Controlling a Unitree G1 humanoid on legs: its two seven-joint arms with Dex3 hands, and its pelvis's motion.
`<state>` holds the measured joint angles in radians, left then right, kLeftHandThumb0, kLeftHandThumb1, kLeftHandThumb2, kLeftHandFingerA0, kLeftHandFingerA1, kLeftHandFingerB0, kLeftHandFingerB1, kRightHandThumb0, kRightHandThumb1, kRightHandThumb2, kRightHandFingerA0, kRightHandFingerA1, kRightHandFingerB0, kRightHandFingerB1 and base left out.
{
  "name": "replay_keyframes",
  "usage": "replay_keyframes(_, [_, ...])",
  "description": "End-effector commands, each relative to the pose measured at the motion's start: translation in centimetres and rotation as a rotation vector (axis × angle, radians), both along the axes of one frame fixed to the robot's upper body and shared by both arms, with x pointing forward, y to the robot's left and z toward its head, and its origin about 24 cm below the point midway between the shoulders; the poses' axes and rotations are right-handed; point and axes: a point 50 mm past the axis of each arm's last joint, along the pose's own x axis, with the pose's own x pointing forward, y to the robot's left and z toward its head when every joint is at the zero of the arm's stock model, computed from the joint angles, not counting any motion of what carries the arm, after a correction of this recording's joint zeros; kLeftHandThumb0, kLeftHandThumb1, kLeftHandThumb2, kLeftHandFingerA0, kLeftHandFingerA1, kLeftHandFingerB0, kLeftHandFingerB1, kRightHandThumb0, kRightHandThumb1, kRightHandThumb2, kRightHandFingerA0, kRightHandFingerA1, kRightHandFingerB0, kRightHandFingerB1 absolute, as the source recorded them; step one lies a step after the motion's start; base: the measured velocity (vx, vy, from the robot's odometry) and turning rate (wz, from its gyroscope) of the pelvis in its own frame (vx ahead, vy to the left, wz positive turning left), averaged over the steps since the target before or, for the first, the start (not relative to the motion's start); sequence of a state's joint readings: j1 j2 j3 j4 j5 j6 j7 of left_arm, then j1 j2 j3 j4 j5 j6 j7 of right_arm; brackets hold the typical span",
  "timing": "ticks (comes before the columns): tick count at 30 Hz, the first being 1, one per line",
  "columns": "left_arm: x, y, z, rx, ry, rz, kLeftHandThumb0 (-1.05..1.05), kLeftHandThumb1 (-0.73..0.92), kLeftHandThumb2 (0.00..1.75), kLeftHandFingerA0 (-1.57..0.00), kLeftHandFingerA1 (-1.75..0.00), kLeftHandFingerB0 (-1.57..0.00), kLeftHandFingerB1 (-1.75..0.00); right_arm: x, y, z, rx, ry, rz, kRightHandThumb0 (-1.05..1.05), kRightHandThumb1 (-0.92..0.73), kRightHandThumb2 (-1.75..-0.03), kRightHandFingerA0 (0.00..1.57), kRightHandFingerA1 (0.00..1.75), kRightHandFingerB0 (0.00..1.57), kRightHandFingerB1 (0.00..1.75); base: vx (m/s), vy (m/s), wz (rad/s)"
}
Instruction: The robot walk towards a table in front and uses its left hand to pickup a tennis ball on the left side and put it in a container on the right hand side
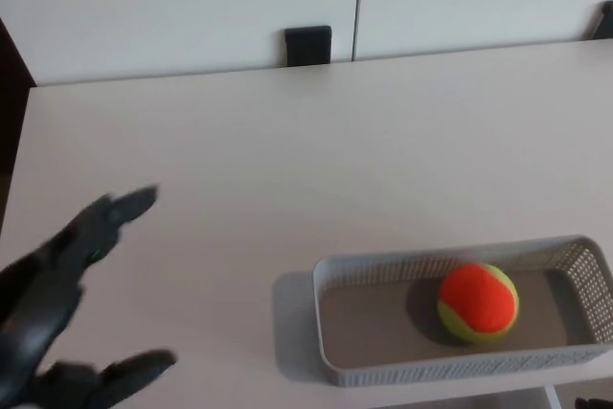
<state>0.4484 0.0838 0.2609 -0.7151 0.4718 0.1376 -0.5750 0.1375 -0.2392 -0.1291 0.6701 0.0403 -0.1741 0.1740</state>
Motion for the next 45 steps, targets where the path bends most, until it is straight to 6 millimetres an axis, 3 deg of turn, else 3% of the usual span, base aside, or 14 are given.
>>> replay_keyframes(1, [-11.7, 8.9, -2.8, -0.483, 0.104, 0.154, -0.35, 0.28, 0.88, -0.02, -0.5, 0.0, -0.49, -3.7, -2.2, -1.3, -0.062, 0.136, -0.055, -0.44, -0.54, -0.7, 0.28, 0.45, 0.13, 0.37, 0.0, 0.0, 0.0])
replay_keyframes(12, [-13.8, 18.5, -8.3, -0.262, -0.114, 0.882, -0.64, 0.49, 0.8, -0.21, -0.49, -0.05, -0.31, -3.6, -2.6, -1.0, -0.06, 0.122, -0.066, -0.42, -0.55, -0.69, 0.31, 0.45, 0.12, 0.37, 0.0, 0.0, 0.0])
replay_keyframes(17, [-15.7, 19.8, -11.2, -0.297, -0.078, 1.109, -0.69, 0.62, 0.58, -0.33, -0.38, -0.11, -0.26, -3.6, -2.5, -1.0, -0.057, 0.122, -0.064, -0.42, -0.55, -0.69, 0.31, 0.45, 0.12, 0.37, 0.0, 0.0, 0.0])
replay_keyframes(21, [-17.0, 19.9, -13.8, -0.386, 0.008, 1.258, -0.73, 0.51, 0.85, -0.21, -0.49, -0.05, -0.29, -3.4, -2.5, -1.1, -0.055, 0.123, -0.072, -0.41, -0.56, -0.69, 0.29, 0.44, 0.13, 0.36, 0.0, 0.0, 0.0])
replay_keyframes(25, [-17.5, 19.4, -14.9, -0.29, 0.14, 1.246, -0.79, 0.54, 0.9, -0.22, -0.48, -0.05, -0.29, -3.5, -2.5, -1.0, -0.064, 0.125, -0.066, -0.41, -0.56, -0.69, 0.29, 0.44, 0.12, 0.36, 0.0, 0.0, 0.0])
replay_keyframes(27, [-18.1, 18.8, -16.1, -0.266, 0.28, 1.226, -0.36, 0.39, 0.97, -0.02, -0.48, 0.0, -0.49, -3.6, -2.6, -1.1, -0.064, 0.125, -0.07, -0.42, -0.56, -0.7, 0.28, 0.44, 0.12, 0.37, 0.0, 0.0, 0.0])
replay_keyframes(29, [-18.4, 18.6, -16.6, -0.292, 0.33, 1.222, -0.71, 0.52, 0.85, -0.32, -0.64, -0.07, -0.33, -3.5, -2.5, -1.1, -0.063, 0.123, -0.068, -0.43, -0.56, -0.7, 0.28, 0.44, 0.12, 0.37, 0.0, 0.0, 0.0])
replay_keyframes(31, [-18.5, 18.3, -17.6, -0.329, 0.538, 1.147, -0.36, 0.44, 1.0, 0.0, -0.48, 0.0, -0.48, -3.4, -2.4, -1.1, -0.064, 0.125, -0.065, -0.42, -0.55, -0.69, 0.3, 0.44, 0.13, 0.36, 0.0, 0.0, 0.0])
replay_keyframes(34, [-18.3, 18.0, -18.1, -0.34, 0.714, 1.025, -0.62, 0.44, 0.83, -0.06, -0.45, 0.0, -0.4, -3.3, -2.3, -1.2, -0.056, 0.124, -0.063, -0.41, -0.55, -0.68, 0.3, 0.44, 0.13, 0.36, 0.0, 0.0, 0.0])
replay_keyframes(35, [-17.5, 17.7, -18.6, -0.248, 0.824, 0.91, -0.56, 0.62, 0.58, -0.16, -0.35, -0.17, -0.33, -3.4, -2.1, -1.4, -0.053, 0.138, -0.052, -0.41, -0.56, -0.68, 0.29, 0.43, 0.12, 0.36, 0.0, 0.0, 0.0])
replay_keyframes(37, [-15.9, 17.3, -19.0, -0.216, 0.878, 0.823, -0.3, 0.46, 0.99, -0.08, -0.51, -0.08, -0.51, -3.7, -2.0, -1.7, -0.056, 0.162, -0.039, -0.41, -0.56, -0.69, 0.3, 0.44, 0.12, 0.36, 0.0, 0.0, 0.0])
replay_keyframes(39, [-15.2, 17.2, -19.3, -0.241, 0.921, 0.815, -0.55, 0.66, 0.6, -0.2, -0.34, -0.17, -0.3, -4.0, -2.1, -1.8, -0.058, 0.169, -0.036, -0.42, -0.55, -0.69, 0.31, 0.44, 0.12, 0.36, 0.0, 0.0, 0.0])
replay_keyframes(42, [-13.6, 16.7, -19.7, -0.336, 0.886, 0.812, -0.36, 0.44, 1.0, -0.01, -0.49, 0.0, -0.48, -4.9, -2.1, -2.1, -0.074, 0.198, -0.017, -0.43, -0.54, -0.7, 0.32, 0.46, 0.13, 0.37, 0.0, 0.0, 0.0])
replay_keyframes(45, [-11.2, 16.0, -19.8, -0.323, 0.851, 0.708, -0.63, 0.72, 0.62, -0.21, -0.39, -0.2, -0.33, -5.9, -1.9, -2.4, -0.071, 0.216, -0.017, -0.43, -0.55, -0.7, 0.33, 0.46, 0.13, 0.37, 0.0, 0.0, 0.0])
